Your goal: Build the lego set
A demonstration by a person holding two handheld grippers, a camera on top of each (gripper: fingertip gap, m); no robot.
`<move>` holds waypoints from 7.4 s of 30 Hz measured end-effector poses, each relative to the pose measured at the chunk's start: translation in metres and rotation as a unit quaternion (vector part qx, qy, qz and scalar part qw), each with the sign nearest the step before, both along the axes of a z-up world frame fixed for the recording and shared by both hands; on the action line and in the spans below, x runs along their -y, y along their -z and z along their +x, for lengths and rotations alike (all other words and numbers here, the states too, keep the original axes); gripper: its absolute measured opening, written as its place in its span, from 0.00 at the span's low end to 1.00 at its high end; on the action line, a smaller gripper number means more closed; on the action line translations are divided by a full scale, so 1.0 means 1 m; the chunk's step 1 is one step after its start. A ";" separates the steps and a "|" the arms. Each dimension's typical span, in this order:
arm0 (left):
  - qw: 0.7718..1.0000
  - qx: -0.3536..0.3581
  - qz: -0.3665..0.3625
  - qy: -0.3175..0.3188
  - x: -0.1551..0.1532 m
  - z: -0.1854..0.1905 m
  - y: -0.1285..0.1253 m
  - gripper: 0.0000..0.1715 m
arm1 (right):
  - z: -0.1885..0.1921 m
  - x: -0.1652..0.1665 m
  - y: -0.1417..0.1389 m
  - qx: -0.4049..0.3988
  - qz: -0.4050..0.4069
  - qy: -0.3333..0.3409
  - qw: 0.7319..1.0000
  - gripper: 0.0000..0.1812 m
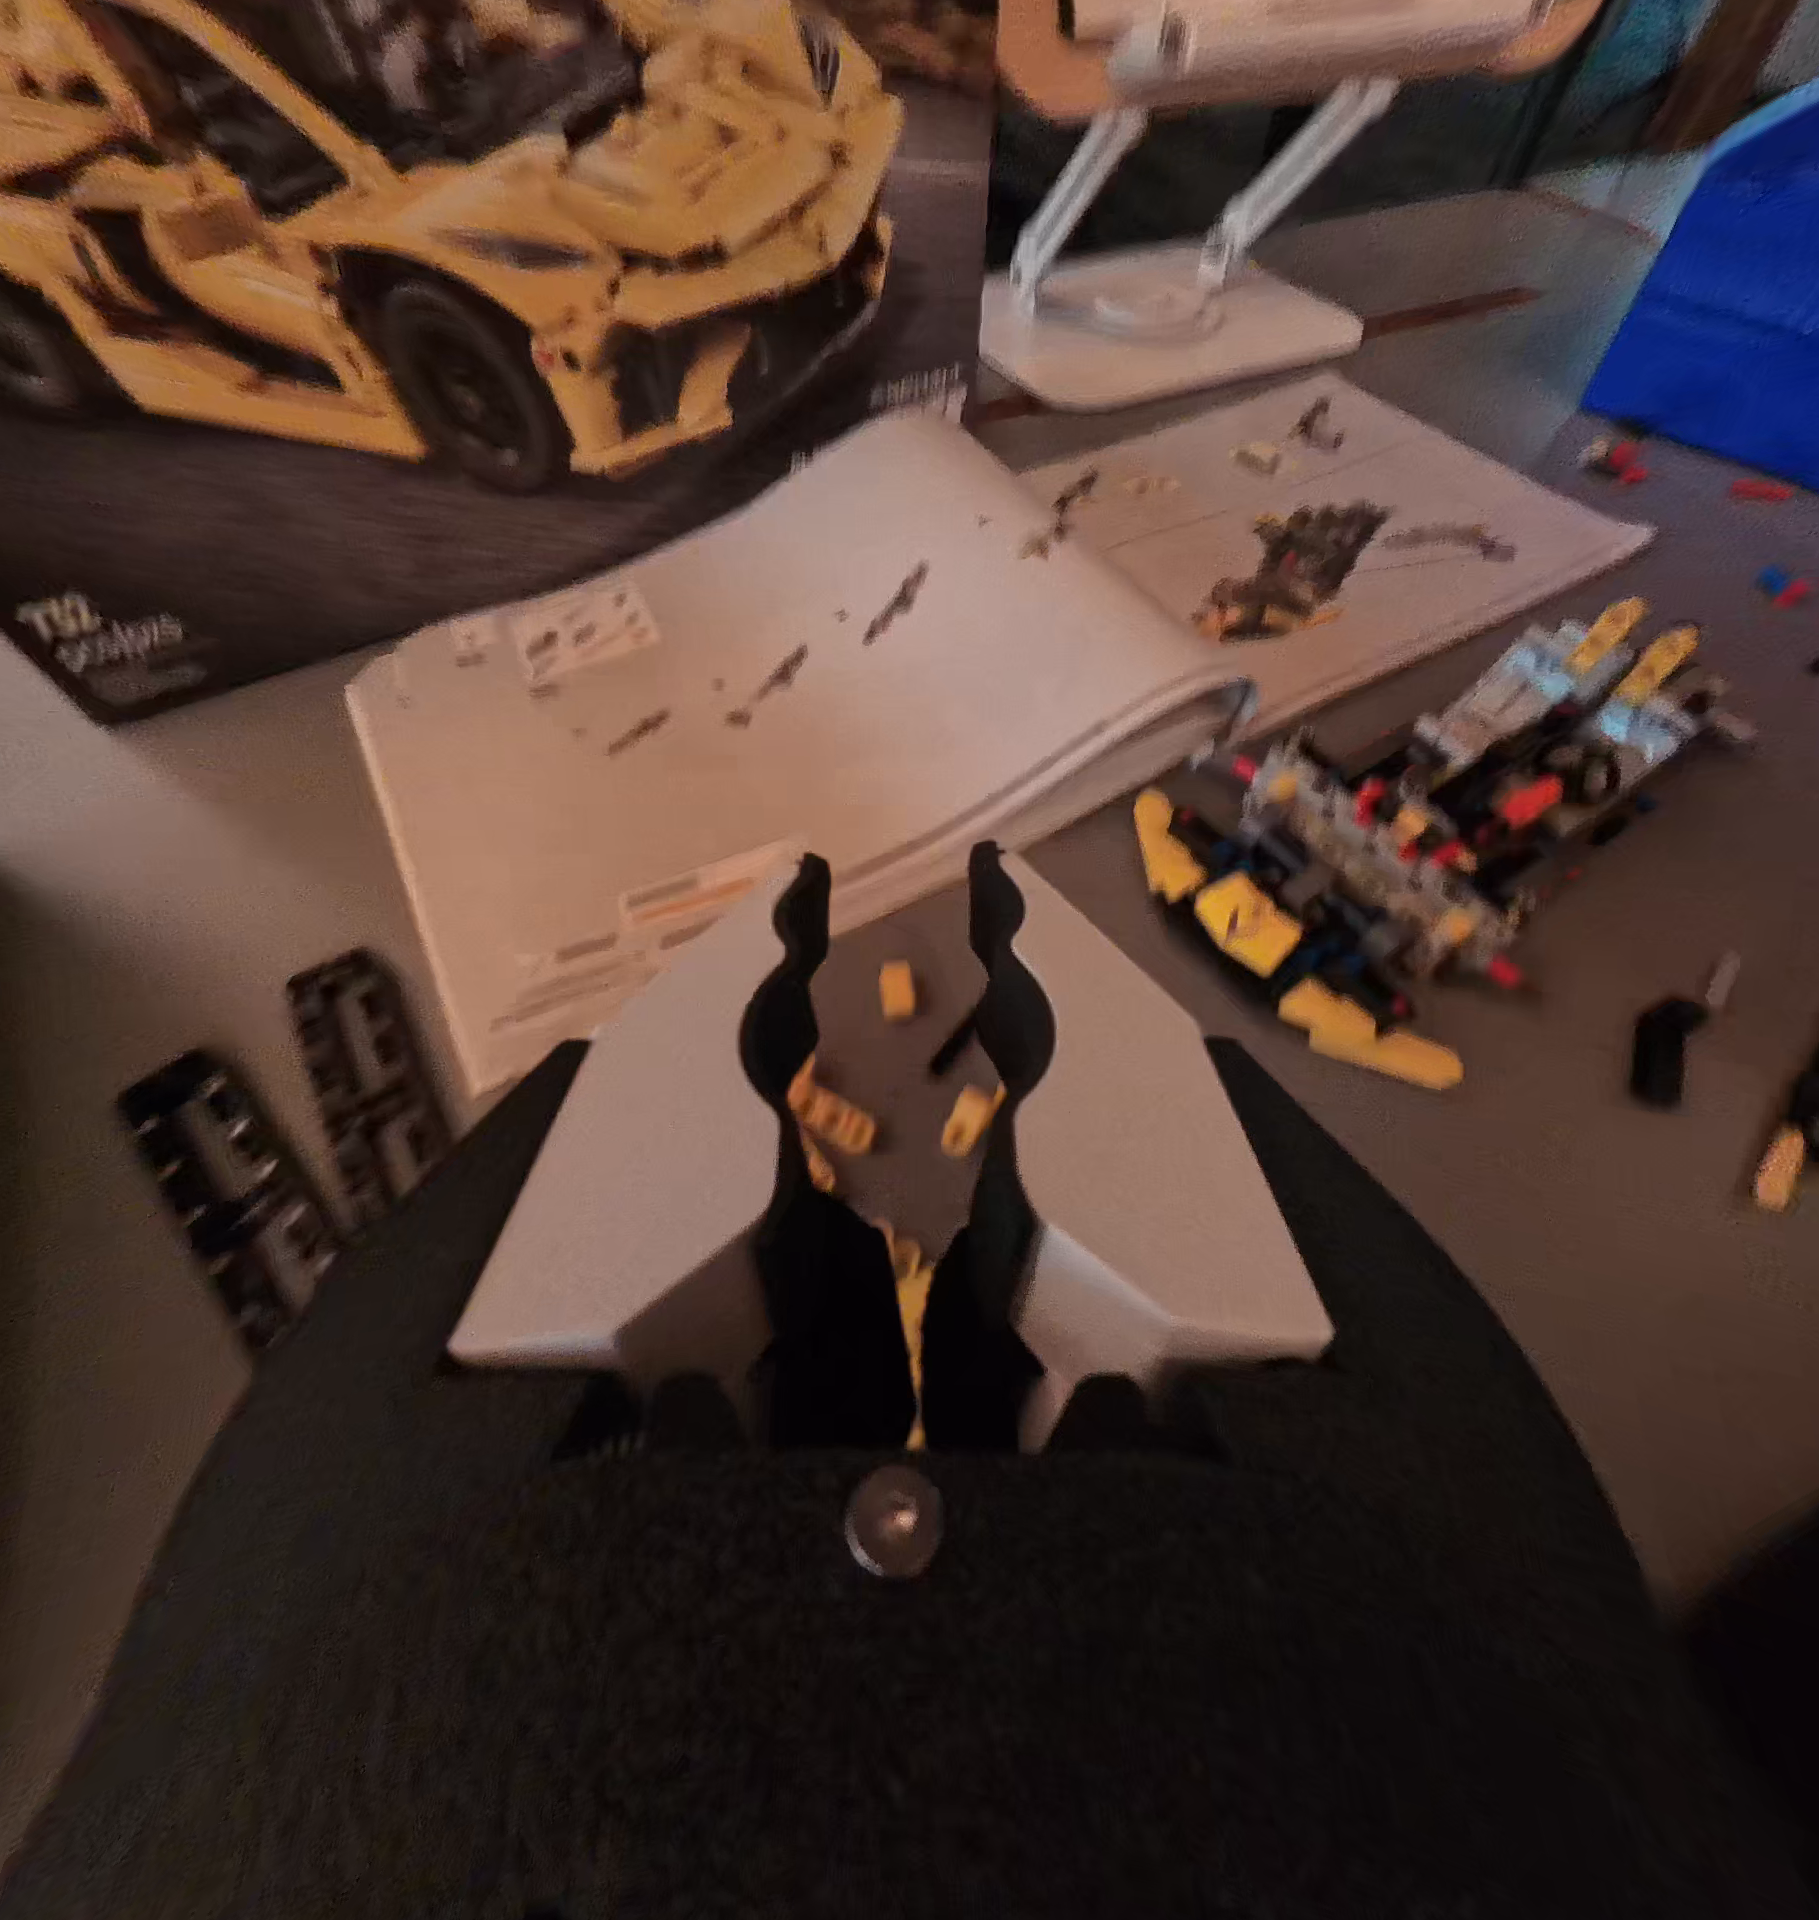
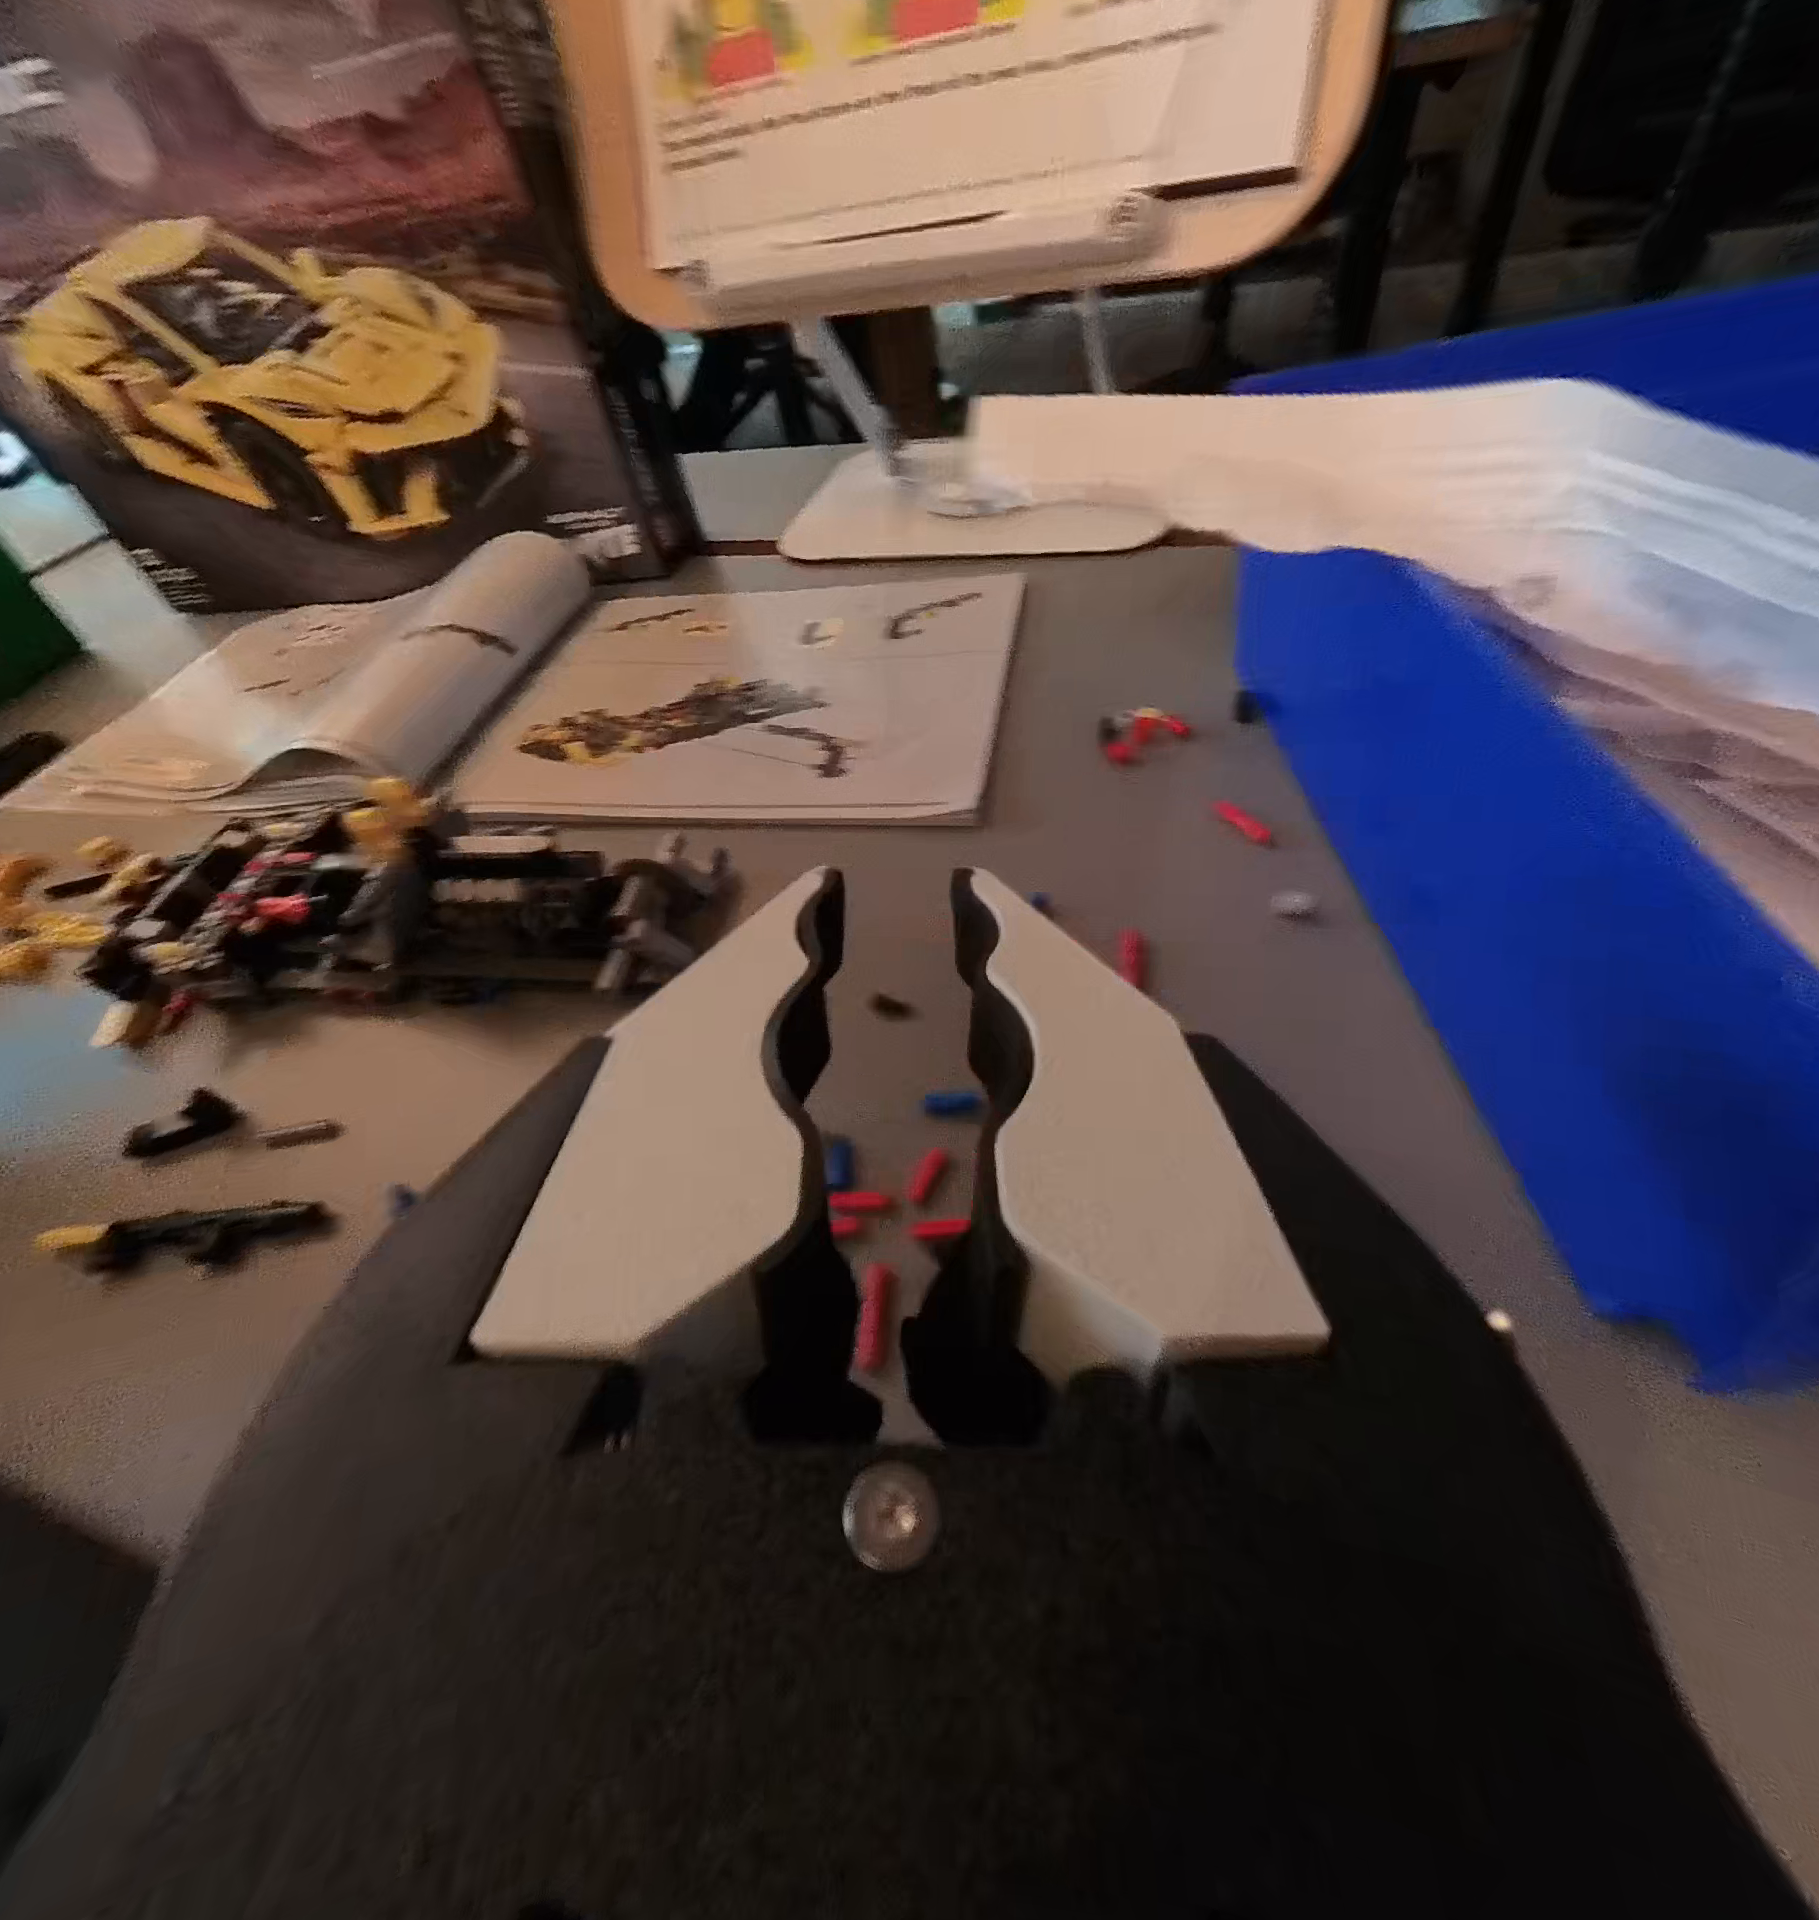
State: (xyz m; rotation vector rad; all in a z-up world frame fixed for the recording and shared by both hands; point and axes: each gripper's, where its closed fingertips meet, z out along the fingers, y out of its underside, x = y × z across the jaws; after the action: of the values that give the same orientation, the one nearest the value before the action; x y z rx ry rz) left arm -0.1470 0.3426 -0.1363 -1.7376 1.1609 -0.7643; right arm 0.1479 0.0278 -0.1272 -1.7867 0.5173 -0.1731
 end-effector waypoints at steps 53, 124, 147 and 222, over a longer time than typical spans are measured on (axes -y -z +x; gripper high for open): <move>0.913 -0.361 0.046 0.183 -0.023 -0.145 0.062 0.03 | -0.072 -0.063 0.019 -0.063 0.022 -0.157 0.985 0.11; 0.720 0.208 -0.571 0.336 0.140 0.130 -0.049 0.03 | -0.169 -0.184 -0.040 0.152 0.066 -0.316 0.934 0.12; 0.711 0.189 -0.578 0.355 0.149 0.129 -0.045 0.02 | -0.179 -0.185 -0.034 0.121 0.066 -0.351 0.926 0.13; 0.859 0.166 0.178 0.450 0.188 0.099 -0.061 0.07 | -0.205 -0.135 -0.060 -0.405 0.158 -0.569 0.698 0.09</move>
State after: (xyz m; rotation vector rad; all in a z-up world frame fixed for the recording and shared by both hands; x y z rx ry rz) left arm -0.0480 0.1541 -0.0748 -0.6467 1.7334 -1.2310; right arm -0.0573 0.1631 -0.0677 -1.4580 -0.0707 1.5380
